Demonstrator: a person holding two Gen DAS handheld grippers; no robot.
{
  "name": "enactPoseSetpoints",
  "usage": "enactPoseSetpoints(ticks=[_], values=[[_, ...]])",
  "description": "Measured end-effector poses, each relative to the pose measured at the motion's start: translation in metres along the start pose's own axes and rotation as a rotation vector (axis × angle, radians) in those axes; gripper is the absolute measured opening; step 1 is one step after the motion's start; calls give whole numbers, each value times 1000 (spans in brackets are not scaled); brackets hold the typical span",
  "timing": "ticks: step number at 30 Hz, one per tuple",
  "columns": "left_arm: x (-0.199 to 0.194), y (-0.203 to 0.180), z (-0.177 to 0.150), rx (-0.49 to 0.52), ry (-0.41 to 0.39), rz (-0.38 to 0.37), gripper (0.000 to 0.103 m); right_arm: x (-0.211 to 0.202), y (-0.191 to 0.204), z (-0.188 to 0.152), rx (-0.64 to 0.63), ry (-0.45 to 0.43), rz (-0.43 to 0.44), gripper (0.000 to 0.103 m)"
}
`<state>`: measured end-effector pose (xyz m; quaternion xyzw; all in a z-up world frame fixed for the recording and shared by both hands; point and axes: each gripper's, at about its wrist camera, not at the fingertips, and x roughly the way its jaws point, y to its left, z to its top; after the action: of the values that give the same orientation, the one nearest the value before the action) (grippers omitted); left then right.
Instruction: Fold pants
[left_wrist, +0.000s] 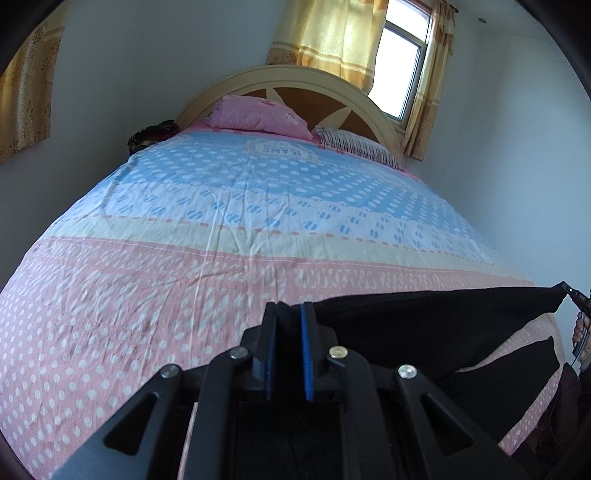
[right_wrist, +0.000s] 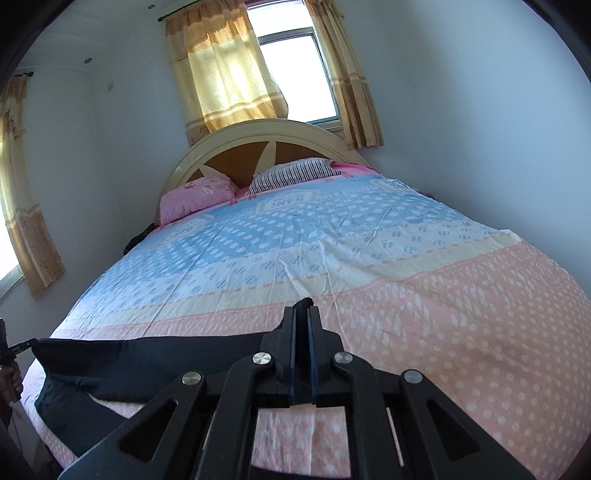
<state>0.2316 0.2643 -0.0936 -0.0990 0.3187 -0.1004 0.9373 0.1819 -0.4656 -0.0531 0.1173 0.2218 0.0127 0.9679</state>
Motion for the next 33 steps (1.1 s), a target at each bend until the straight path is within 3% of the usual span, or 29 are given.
enactPoseSetpoints(ticks=[4, 9, 27, 30, 33], values=[[-21, -1, -18, -12, -17, -34, 12, -35, -5, -27, -25, -22, 19, 5], [-33, 6, -46, -26, -4, -45, 12, -60, -32, -58, 56, 10, -25, 2], [-26, 22, -102, 5, 73, 2, 12, -90, -71, -122, 161, 150, -125, 2], [-24, 19, -106, 31, 79, 19, 12, -85, -74, -127, 159, 207, -170, 2], [-23, 16, -105, 43, 76, 29, 12, -90, -71, -122, 146, 191, -258, 4]])
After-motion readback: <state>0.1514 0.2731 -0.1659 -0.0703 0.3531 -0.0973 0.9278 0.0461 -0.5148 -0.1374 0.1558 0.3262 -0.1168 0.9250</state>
